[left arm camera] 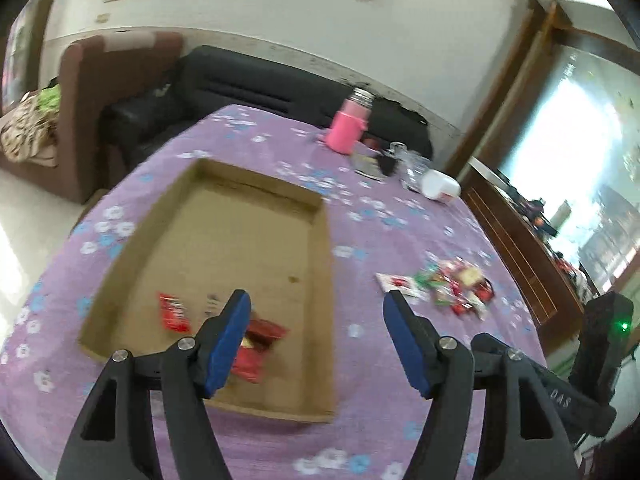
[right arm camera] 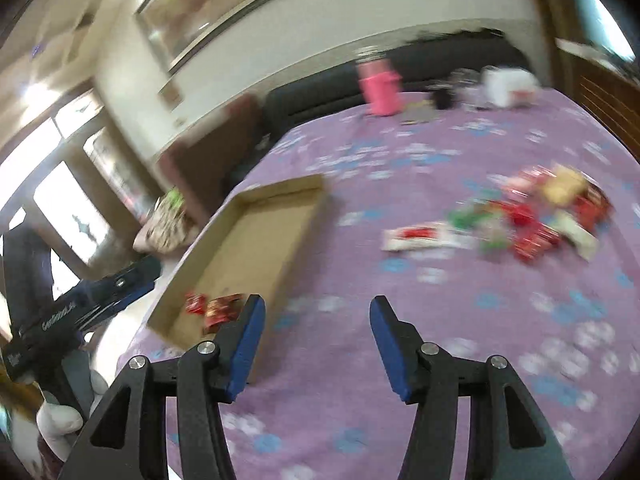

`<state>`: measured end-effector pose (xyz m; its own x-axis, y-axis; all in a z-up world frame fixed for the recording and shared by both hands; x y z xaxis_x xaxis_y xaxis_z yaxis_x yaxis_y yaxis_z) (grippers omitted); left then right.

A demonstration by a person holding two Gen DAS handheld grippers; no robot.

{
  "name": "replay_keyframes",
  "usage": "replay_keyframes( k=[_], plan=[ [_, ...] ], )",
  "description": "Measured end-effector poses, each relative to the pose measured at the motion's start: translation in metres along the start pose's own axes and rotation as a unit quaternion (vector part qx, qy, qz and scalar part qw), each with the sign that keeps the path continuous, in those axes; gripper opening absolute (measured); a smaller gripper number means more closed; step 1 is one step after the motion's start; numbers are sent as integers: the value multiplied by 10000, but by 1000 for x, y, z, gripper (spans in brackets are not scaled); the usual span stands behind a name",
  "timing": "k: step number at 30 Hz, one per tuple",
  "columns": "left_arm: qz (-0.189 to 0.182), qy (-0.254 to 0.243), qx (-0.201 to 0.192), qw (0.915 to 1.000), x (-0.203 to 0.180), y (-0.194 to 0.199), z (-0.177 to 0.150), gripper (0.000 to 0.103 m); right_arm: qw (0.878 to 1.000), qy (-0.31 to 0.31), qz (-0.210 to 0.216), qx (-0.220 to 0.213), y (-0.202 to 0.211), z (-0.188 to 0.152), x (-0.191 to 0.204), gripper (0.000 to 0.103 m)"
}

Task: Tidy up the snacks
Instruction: 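Carry both candies into the cardboard tray and open both grippers, then move both grippers back over the snack pile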

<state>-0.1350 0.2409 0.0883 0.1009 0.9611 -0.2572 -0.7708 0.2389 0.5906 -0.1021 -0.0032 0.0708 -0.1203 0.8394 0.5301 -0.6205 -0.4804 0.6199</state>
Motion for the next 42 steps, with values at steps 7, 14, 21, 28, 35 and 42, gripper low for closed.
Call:
replay_keyframes(
  k=[7,14,21,28,35,42],
  plan=[
    [-322,-390,225,9985,-56,-22,-3,68,9980,-477,-320,-279,51,-3,-56,59],
    [-453,-753,384,9954,-87,-27,-12,68,9837,-1579,93,-861,86,-13,-100,59],
    [-434,-853,232,9951,-88,-10,-8,68,9813,-1824,392,-476,90,-14,-98,59],
    [-525,-1221,-310,9906,-71,46,31,68,9890,-1336,253,-585,125,16,-63,59],
    [9,-1599,-1001,9820,-29,127,98,77,9944,-688,98,-797,198,99,-3,59],
    [1335,-1963,-1106,9651,4,162,144,86,9922,-310,-92,-1205,285,217,80,60]
  ],
)
Point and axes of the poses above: each gripper's, at about its wrist camera, not at the fingertips, and y roughly against the way its jaws point, x to its left, z to its top, the point moved 3 cm from there along -y, roughly the way its jaws point, and after that the axes turned 9 degrees about -y, right-handed, at the moved point
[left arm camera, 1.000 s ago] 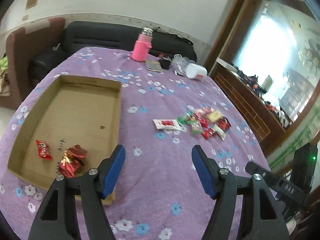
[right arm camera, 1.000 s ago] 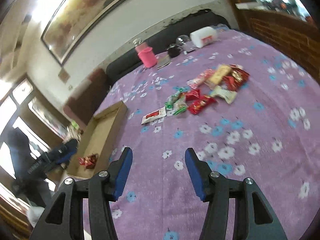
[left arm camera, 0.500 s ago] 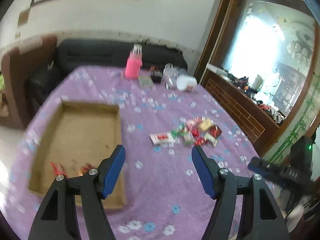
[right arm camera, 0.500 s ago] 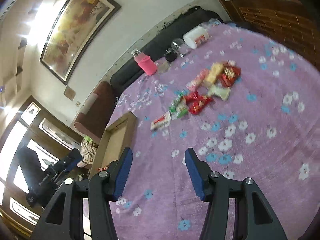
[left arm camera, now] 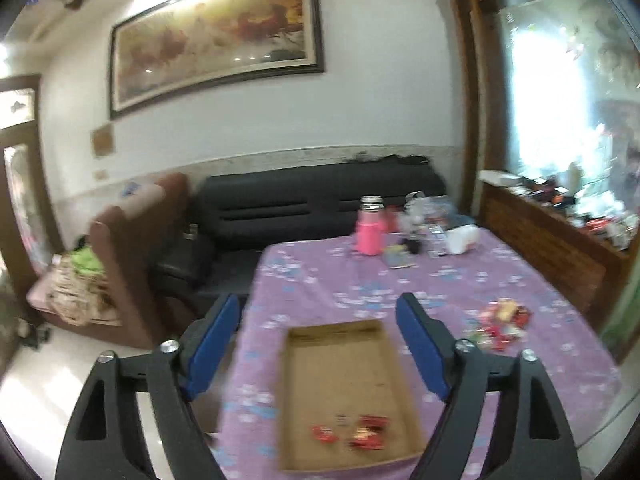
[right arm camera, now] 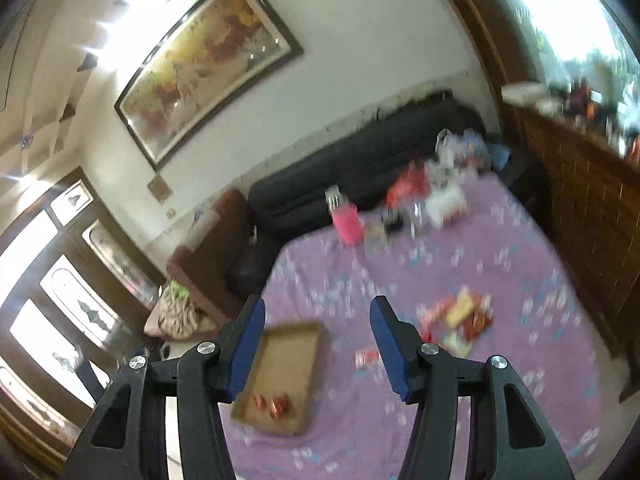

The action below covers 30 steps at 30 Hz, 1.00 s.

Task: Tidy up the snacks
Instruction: 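Move both grippers back over the snack pile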

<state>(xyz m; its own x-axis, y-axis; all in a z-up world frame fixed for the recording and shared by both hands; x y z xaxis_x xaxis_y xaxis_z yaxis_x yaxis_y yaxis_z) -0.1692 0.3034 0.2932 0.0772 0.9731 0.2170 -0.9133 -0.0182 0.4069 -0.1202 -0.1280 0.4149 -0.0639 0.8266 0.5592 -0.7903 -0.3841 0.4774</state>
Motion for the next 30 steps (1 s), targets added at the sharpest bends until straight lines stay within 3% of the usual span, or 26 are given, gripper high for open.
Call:
replay_keyframes(
  k=[4,8,13,17,22,27,28,30],
  plan=[
    [75,140,97,9998,11,-5,-4,89,9977,485,-356,-318,10,14,29,67],
    [-530,322,200,9979,-10,-20,-25,89,9948,796,-633,20,-24,-39,3,68],
    [-1445,370,356,9882,-68,-34,-58,89,9941,606,-711,541,-72,-129,-77,68],
    [-2061,464,643,9753,-108,-58,-77,89,9907,221,-1115,747,-122,-189,-159,68],
    [-2367,554,999,9648,-151,-91,-95,89,9776,-721,-1313,1479,-166,-239,-239,68],
    [-2632,665,1501,9507,-190,-132,-107,87,9769,-749,-1220,1583,-190,-233,-249,68],
    [-2680,676,1559,9483,-195,-136,-108,84,9770,-798,-1165,1595,-198,-226,-249,68],
    [-2671,568,1658,9476,-205,-146,-107,69,9768,-857,-1175,1571,-219,-216,-251,68]
  ],
)
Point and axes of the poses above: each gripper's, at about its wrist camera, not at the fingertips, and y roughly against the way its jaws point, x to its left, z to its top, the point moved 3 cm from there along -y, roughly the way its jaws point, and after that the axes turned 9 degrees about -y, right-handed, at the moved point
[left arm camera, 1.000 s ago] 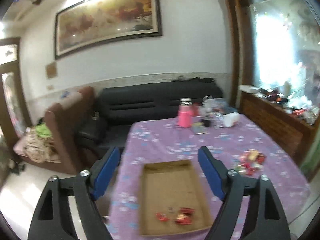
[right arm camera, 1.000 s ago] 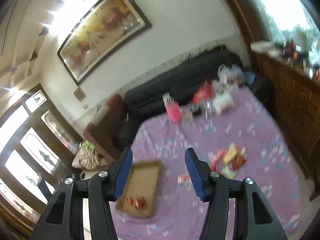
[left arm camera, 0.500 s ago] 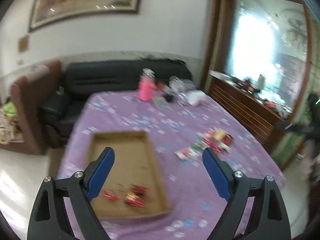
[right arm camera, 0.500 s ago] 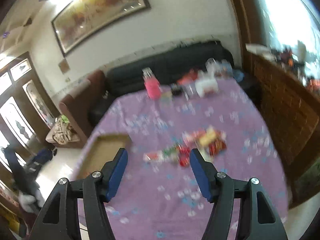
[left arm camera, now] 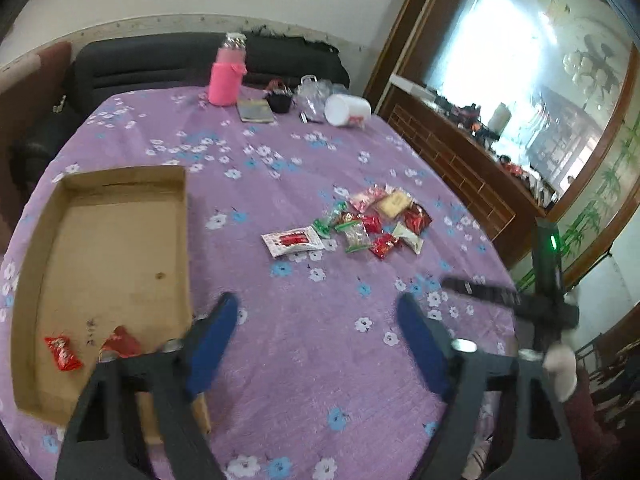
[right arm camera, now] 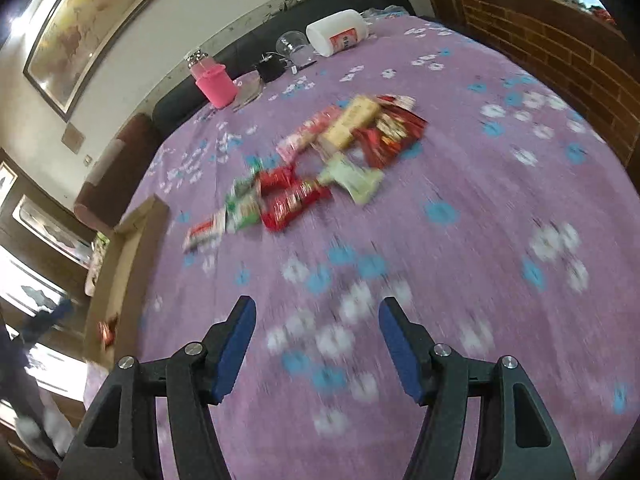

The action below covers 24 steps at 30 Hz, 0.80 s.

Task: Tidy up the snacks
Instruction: 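Move both grippers back over the snack pile, then grasp the red-and-white packet with the left gripper while the right grasps a red candy packet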

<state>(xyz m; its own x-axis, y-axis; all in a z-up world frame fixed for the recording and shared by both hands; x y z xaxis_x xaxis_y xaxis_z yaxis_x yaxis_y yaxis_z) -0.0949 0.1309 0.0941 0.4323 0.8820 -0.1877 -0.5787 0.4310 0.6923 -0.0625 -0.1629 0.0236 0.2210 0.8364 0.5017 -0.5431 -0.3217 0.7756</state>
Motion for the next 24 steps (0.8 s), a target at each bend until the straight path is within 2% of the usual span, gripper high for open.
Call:
replay_keyframes(
  k=[5,7,11,13,14,15,18,21,22,23,24],
  plan=[
    [194,-224,442,9986,2,-38,20,69,9996,-196,-6,194,-53,34,15,60],
    [356,-383,660,9964,3,-61,32,69,9997,-191,-117,133,-67,42,20,53],
    [537,-921,1078,9884,1,-113,50,69,9997,-89,-232,-57,-83,50,32,49],
    [680,-1340,1293,9802,-5,-140,55,69,9985,132,-490,-196,-87,52,34,30],
    [748,-1469,1351,9770,-6,-149,56,69,9984,171,-492,-239,-87,52,32,27],
    [868,-1619,1442,9724,-7,-161,57,69,9984,186,-447,-281,-86,52,30,24],
    [1034,-1737,1675,9649,-4,-185,56,69,9991,160,-151,-351,-84,52,22,23],
    [1055,-1615,1883,9630,5,-200,48,69,9995,70,135,-278,-82,53,17,24],
    [994,-1615,1792,9654,5,-198,47,68,9993,-67,285,-225,-82,54,13,24],
    [889,-1579,1784,9671,4,-197,45,57,9989,-185,410,-153,-84,56,10,24],
    [820,-1532,1768,9688,2,-195,43,36,9983,-265,503,-102,-83,57,8,24]
  ],
)
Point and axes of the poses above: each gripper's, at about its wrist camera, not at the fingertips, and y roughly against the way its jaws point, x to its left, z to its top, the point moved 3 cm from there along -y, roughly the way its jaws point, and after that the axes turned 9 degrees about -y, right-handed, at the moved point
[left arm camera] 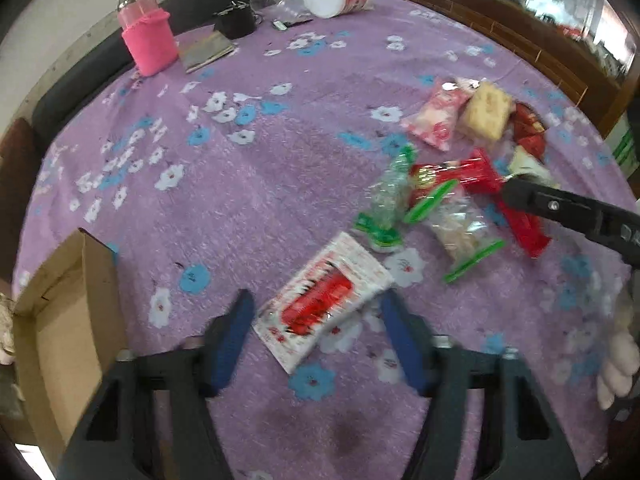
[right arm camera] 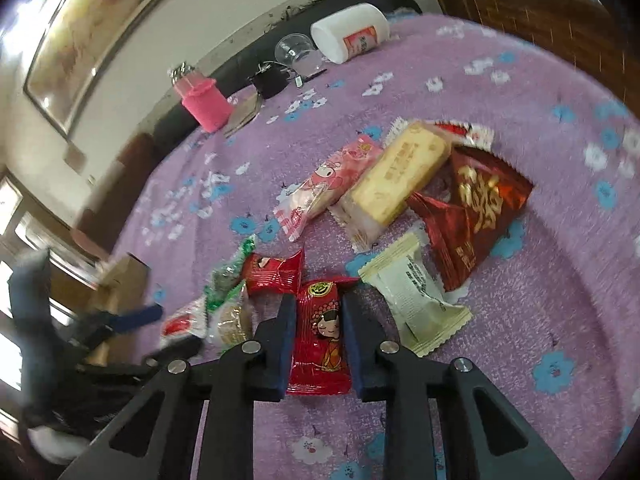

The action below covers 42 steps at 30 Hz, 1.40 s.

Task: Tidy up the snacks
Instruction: 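Grasp the red-and-white packet with the left gripper while the right grasps a red candy packet, then carry both packets into the cardboard tray and open both grippers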

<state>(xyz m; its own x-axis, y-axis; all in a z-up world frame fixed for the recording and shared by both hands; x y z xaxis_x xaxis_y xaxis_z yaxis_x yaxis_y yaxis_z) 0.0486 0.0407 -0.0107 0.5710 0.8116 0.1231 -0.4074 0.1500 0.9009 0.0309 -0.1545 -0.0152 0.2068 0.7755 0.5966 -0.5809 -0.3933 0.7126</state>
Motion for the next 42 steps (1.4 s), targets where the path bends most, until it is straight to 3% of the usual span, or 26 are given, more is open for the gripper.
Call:
replay_keyframes(
  k=[1,2,10,14,17,20,22,23,24,28,33,38,42],
  plan=[
    [69,-14,-9,10000,-2,1,-1,25,10000,-66,52,24,1,1,-2,24],
    [197,-44,18,9998,-5,2,-2,23,10000,-75,55,30,0,1,-2,24],
    [393,178,-76,9990,-16,5,-4,25,9974,516,-478,-141,-1,-10,16,25],
    [379,336,-153,9986,-14,0,3,47,9938,789,-740,-243,-2,-17,22,28],
    [370,424,-274,9980,-15,-2,6,49,9927,921,-729,-268,-2,-22,26,43],
    [267,509,-283,9979,-17,-2,7,26,9862,1293,-961,-375,-6,-29,33,47],
    [454,415,-274,9977,-24,1,6,21,9804,1548,-1149,-416,-8,-33,38,46],
    [424,375,-297,9980,-28,2,4,21,9789,1585,-1215,-443,-8,-34,38,43],
    [382,381,-330,9980,-29,4,2,21,9781,1590,-1263,-461,-8,-34,37,26],
    [-24,751,-573,9955,-28,20,-9,21,9829,1382,-1111,-503,-2,-32,29,20],
    [-435,1174,-1103,9860,-26,60,-30,21,9863,1168,-876,-764,32,-43,24,20],
    [-651,1526,-1747,9705,-13,111,-61,21,9904,1078,-388,-777,69,-62,38,20],
    [-583,1895,-2164,9560,11,151,-91,22,9894,1285,105,-675,90,-77,79,21]
  ],
)
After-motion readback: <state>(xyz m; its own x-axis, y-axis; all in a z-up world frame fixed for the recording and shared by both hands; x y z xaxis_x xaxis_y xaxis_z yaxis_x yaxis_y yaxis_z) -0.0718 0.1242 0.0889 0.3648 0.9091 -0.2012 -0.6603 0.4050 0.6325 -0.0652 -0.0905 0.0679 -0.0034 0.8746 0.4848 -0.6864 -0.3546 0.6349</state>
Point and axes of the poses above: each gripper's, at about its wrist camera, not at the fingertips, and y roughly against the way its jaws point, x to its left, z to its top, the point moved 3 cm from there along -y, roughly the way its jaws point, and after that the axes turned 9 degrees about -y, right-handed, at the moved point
